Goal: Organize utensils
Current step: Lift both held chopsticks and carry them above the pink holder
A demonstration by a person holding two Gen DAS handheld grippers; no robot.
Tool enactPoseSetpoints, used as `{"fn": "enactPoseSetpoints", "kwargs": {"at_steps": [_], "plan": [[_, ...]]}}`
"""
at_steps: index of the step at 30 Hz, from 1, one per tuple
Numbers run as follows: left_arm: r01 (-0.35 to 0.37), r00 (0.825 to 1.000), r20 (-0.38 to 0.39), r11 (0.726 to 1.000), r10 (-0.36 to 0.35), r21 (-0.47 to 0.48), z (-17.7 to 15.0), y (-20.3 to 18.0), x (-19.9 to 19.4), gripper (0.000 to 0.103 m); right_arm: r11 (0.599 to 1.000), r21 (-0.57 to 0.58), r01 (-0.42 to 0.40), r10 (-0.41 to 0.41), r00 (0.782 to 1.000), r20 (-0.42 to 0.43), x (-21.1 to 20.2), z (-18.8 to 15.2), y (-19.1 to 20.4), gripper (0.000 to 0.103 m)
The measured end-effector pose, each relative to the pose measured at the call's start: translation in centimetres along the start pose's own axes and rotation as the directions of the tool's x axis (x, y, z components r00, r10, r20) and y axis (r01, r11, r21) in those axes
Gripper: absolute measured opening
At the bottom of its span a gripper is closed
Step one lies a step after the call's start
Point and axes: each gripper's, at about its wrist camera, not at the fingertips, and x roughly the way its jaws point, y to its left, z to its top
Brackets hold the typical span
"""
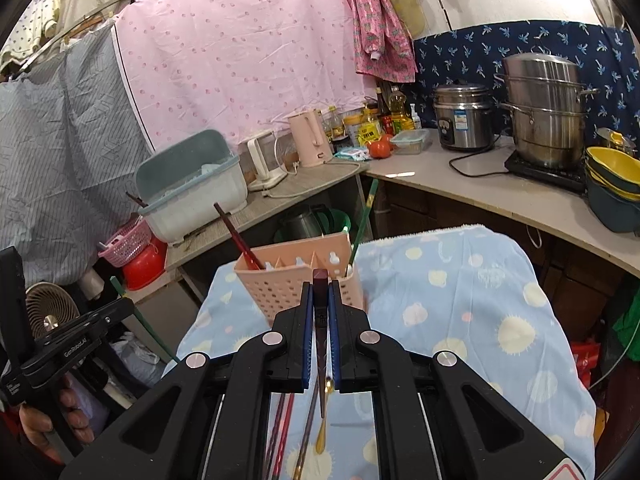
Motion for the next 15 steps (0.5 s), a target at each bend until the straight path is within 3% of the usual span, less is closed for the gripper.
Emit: {"fn": "enactPoseSetpoints", "kwargs": {"at_steps": [7, 15], "plan": [[0.013, 0.994, 0.104, 1.0, -0.016, 0.029, 5.6, -1.3, 0.0, 0.007, 1.0, 0.012, -0.024, 0.023, 0.997, 0.071, 1.2, 4.5, 0.3, 0.007], [0.027, 0.973, 0.229, 0.998, -0.037, 0.048, 12.6, -2.9, 0.6, 0.007, 0.998, 0.029, -0.058, 0.053, 0.987, 0.154, 3.6, 10.2, 1.2, 0.007]]}}
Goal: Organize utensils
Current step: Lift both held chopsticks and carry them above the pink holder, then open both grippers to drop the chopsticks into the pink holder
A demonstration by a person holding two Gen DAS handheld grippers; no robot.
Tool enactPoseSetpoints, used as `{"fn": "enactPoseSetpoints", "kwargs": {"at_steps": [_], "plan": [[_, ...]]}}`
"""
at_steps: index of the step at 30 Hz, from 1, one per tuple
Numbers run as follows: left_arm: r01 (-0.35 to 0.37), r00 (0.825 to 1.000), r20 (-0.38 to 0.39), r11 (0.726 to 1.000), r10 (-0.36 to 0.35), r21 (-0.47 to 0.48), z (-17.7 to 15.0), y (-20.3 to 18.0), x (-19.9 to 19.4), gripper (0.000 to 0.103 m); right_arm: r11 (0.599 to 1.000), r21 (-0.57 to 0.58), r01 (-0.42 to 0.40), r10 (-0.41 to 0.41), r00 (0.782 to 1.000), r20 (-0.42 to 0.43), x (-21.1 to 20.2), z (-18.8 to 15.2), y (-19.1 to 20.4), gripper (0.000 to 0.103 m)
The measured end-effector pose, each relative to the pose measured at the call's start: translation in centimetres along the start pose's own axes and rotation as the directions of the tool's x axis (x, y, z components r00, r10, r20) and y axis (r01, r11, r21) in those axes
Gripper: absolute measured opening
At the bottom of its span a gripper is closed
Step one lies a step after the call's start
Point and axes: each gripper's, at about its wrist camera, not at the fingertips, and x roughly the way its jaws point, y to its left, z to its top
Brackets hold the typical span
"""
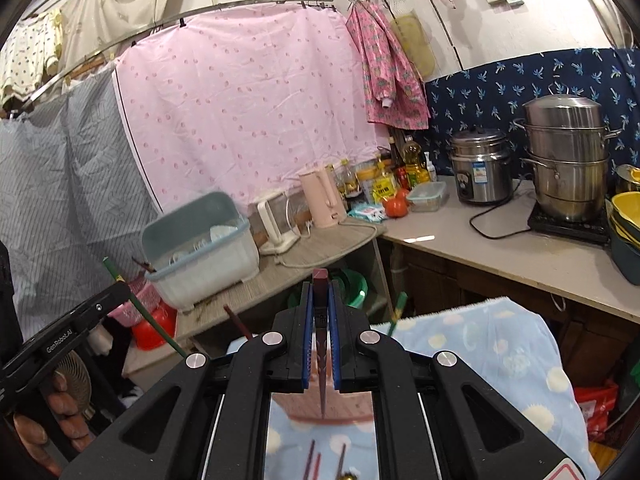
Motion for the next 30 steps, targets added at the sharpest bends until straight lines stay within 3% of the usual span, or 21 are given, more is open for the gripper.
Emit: {"fn": "enactPoseSetpoints", "kwargs": {"at_steps": [5, 10, 20, 29, 30], "plan": [[0.016, 0.999, 0.041, 1.0, -0.016, -0.007, 1.9, -0.5, 2.3, 0.007, 1.0, 0.009, -0.01, 0.009, 1.0, 0.027, 2.7, 1.8, 0.6, 0.007], [0.029, 0.999, 0.044, 0.999, -0.028, -0.025, 1.6, -0.6, 5.5, 0.007, 1.0, 0.019, -0.007, 0.006, 1.0, 0.012, 5.8, 1.5, 0.6, 0.007], [0.023, 0.994, -0.103, 0.996, -0.031, -0.081, -4.3, 1.0, 11.9, 0.007, 0.999, 0.02, 0.036, -0.033, 0.992, -0.124, 11.4, -3.4, -1.2, 0.007], [-0.032, 0.986, -0.169, 0.995, 0.016, -0.093, -7.5, 2.1, 13.5, 0.008, 0.998, 0.011, 0.065, -0.062, 0.985, -0.163, 12.6, -5.6, -1.8, 0.014], [-0.046, 0.984, -0.174, 0.994, 0.028, -0.096, -7.6, 2.3, 13.6, 0.018, 0.998, 0.01, 0.067, -0.064, 0.985, -0.161, 12.5, -5.6, -1.8, 0.021]]}}
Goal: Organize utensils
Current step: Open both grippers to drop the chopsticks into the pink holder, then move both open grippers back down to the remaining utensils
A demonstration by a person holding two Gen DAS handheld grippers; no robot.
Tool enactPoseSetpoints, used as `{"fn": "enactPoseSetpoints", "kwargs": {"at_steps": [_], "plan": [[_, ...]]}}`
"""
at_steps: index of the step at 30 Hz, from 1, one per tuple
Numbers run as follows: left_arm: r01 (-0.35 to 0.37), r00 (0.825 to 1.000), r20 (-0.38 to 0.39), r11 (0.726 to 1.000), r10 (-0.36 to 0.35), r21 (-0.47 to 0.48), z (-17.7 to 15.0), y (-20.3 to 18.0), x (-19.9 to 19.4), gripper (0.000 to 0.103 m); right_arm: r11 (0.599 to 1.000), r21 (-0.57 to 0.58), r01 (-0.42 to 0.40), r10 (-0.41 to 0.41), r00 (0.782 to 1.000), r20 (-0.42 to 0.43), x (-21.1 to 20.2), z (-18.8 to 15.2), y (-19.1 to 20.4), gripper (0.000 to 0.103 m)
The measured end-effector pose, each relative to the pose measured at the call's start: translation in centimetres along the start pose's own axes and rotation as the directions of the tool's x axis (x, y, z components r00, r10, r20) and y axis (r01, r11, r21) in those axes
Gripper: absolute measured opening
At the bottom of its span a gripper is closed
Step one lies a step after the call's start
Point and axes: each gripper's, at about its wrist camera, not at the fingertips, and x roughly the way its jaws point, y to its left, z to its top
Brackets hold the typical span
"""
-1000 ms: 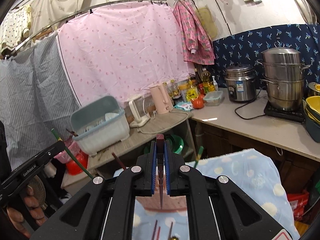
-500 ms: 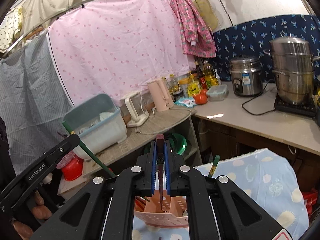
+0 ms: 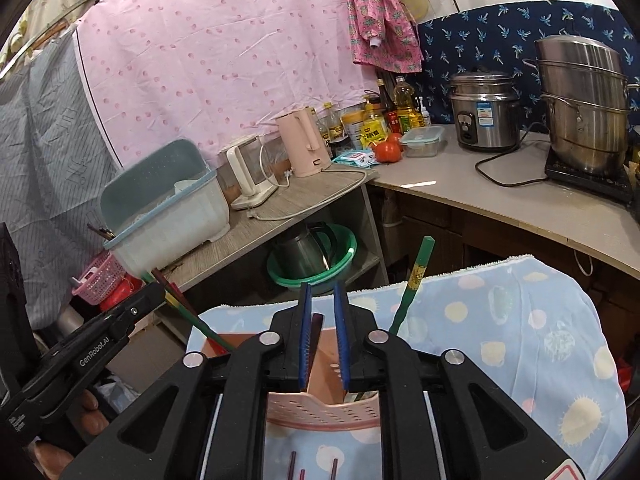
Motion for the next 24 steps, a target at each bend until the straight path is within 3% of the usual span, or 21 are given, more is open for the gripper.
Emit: {"fn": "enactPoseSetpoints", "kwargs": {"at_steps": [1, 3, 24], "plan": [[-0.008, 1.0, -0.004, 1.0, 0.008, -0.009, -0.1, 0.2, 0.0, 0.038, 1.0, 0.001, 0.004, -0.004, 1.0, 0.004, -0.1, -0.1, 0.0, 0.031], [-0.027, 1.0, 0.009, 0.999, 0.027, -0.025, -0.3, 0.4, -0.2, 0.049, 1.0, 0.0, 0.006, -0.006, 1.0, 0.016, -0.4, -0.2, 0.0, 0.035], [-0.05, 0.999, -0.02, 0.999, 0.05, -0.005, -2.4, 0.2, -2.5, 0.048, 1.0, -0.018, 0.009, -0.01, 0.999, -0.031, -2.8, -3.6, 0.3, 0.035]]}}
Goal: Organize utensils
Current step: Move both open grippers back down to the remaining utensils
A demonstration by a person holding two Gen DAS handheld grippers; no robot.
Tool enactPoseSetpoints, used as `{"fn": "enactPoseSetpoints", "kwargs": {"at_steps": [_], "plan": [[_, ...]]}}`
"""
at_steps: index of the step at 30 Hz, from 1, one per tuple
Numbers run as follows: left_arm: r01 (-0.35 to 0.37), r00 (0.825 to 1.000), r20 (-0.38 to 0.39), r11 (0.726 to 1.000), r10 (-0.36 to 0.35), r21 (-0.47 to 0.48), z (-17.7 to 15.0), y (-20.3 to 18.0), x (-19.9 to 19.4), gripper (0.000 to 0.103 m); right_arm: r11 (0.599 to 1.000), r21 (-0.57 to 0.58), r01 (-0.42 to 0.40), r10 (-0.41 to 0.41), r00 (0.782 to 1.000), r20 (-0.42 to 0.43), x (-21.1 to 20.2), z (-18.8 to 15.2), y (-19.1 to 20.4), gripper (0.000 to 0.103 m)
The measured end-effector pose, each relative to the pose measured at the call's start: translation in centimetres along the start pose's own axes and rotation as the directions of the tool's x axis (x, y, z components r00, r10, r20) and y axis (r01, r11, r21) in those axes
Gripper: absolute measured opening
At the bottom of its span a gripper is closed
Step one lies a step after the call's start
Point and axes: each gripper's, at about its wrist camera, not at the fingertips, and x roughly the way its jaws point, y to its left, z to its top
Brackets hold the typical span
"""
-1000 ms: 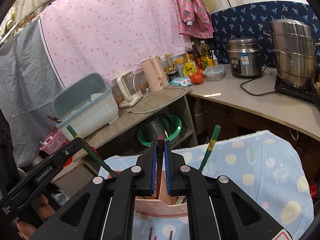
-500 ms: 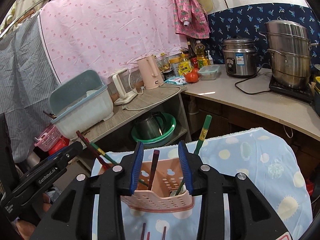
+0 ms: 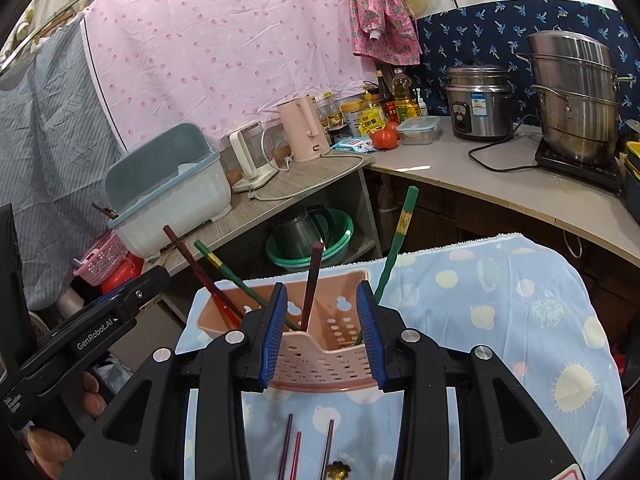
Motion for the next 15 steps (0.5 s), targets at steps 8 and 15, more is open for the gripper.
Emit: {"fn": "enactPoseSetpoints", "kwargs": {"at_steps": [8, 15], "plan": [[0.005, 1.0, -0.026, 1.0, -0.005, -0.004, -2.0, 0.2, -1.1, 0.048, 1.0, -0.001, -0.001, 0.001, 0.999, -0.042, -1.0, -2.7, -0.1, 0.035], [0.004, 0.996, -0.092, 1.0, -0.004, -0.002, -5.6, 0.6, -1.5, 0.048, 1.0, -0.021, 0.01, -0.012, 0.994, -0.106, -1.8, -6.4, -0.3, 0.035]]}}
